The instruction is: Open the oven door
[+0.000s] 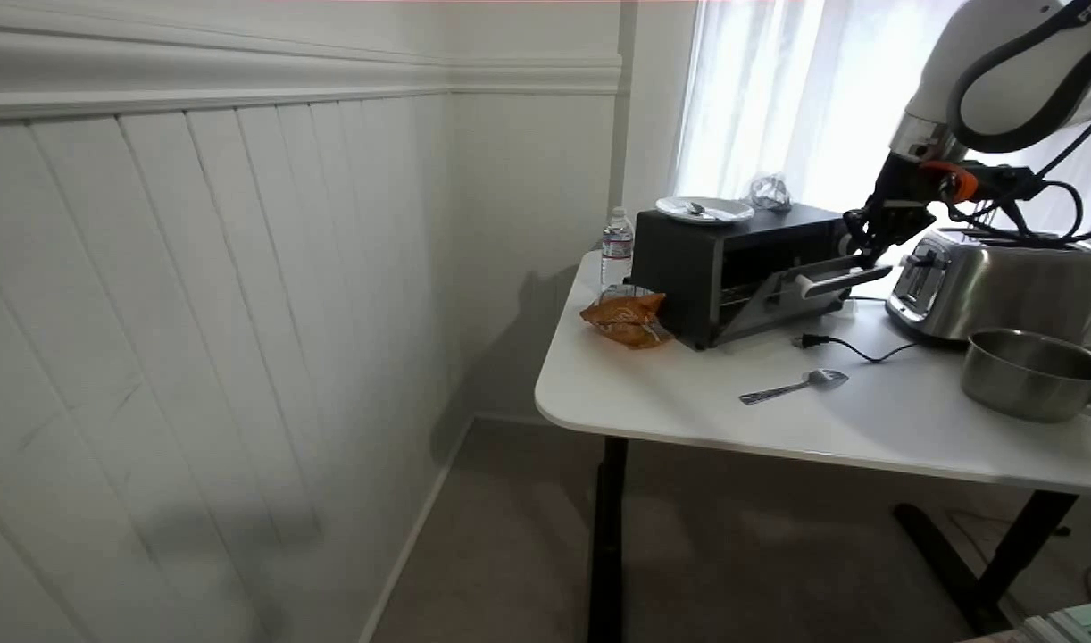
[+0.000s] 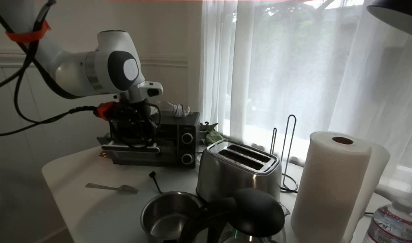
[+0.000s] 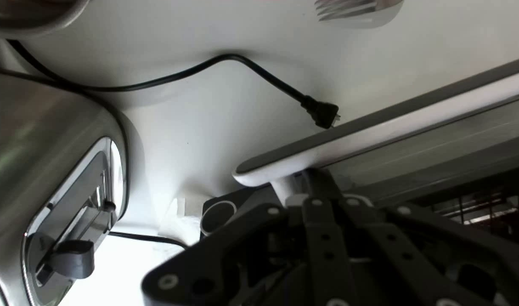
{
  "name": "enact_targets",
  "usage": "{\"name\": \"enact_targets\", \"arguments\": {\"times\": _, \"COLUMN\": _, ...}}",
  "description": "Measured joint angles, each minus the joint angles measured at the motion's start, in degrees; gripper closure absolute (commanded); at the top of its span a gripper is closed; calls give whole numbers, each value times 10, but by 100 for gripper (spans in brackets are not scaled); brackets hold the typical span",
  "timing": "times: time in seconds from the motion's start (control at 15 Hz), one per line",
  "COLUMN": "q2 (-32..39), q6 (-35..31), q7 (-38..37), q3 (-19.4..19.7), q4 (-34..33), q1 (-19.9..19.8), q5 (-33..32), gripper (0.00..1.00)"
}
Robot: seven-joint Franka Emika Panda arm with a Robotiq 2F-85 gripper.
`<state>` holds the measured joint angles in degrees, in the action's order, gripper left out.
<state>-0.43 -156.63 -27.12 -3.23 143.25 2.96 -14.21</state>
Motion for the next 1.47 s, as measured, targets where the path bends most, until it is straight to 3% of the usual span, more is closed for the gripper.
{"name": "enact_targets", "arguments": {"times": 0.87, "q2": 33, "q6": 28, "q7": 9, "q3": 53, "q4": 36, "q1": -39, "q5": 17, "gripper": 100}}
{"name": "enact_targets", "arguments": {"times": 1.13, "q2": 36, "q6": 31, "q7": 14, "q3": 54, "q4": 35, "q1": -37, "q5": 29, "gripper": 100}}
{"name": "enact_targets", "arguments": {"times": 1.4, "q2": 7, "q6": 53, "q7": 58, "q3": 37, "q4": 27, "q1": -28, "q5": 85, "gripper": 100}}
{"name": "enact_targets", "arguments": {"times": 1.47, "q2": -6, "q6": 62, "q7": 72, "q3": 31, "q4": 25, "q1": -24, "q5": 102, "gripper": 74}}
